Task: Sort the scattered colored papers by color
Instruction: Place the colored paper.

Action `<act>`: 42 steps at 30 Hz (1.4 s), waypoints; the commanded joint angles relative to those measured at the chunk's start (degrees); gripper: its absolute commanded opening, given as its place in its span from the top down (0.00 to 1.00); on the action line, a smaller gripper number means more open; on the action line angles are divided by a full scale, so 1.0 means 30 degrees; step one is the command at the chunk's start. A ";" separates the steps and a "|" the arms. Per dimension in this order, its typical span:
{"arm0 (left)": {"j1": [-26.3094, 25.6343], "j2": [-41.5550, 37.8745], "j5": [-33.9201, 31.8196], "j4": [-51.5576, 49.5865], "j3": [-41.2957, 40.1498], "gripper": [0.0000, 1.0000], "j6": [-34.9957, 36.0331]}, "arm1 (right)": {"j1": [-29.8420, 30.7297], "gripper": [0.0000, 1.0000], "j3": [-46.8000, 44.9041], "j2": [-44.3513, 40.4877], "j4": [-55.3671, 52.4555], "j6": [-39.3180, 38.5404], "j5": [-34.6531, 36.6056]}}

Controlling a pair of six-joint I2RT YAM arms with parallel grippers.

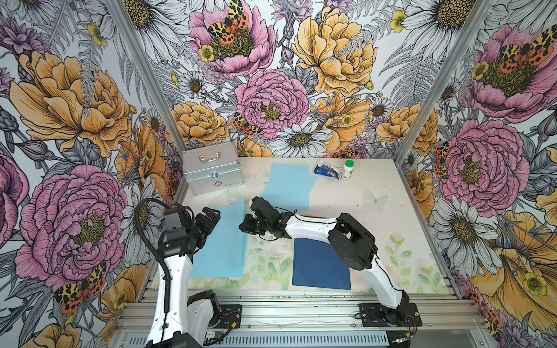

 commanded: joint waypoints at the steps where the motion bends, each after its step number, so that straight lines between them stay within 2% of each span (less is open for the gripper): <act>1: -0.0144 0.0185 -0.0524 0.1253 -0.0477 0.02 -0.0287 | 0.0165 1.00 0.0627 0.0745 0.0320 0.0382 0.0152; 18: -0.1970 0.4086 -0.1453 0.5681 -0.2960 0.02 -0.1892 | 0.0222 1.00 -0.0240 0.0807 0.0391 0.0882 0.0197; 33: -0.3045 0.6872 -0.2103 0.7726 -0.3005 0.02 -0.2483 | 0.0373 1.00 -0.0641 0.0604 0.0019 0.1019 0.0522; 38: -0.3132 0.6897 -0.2251 0.7901 -0.3273 0.02 -0.2575 | 0.0407 1.00 -0.0637 0.0427 -0.0143 0.1076 0.0433; 42: -0.3104 0.6875 -0.2282 0.7915 -0.3418 0.02 -0.2575 | 0.0439 0.89 -0.0777 0.0012 -0.0311 0.0986 0.0713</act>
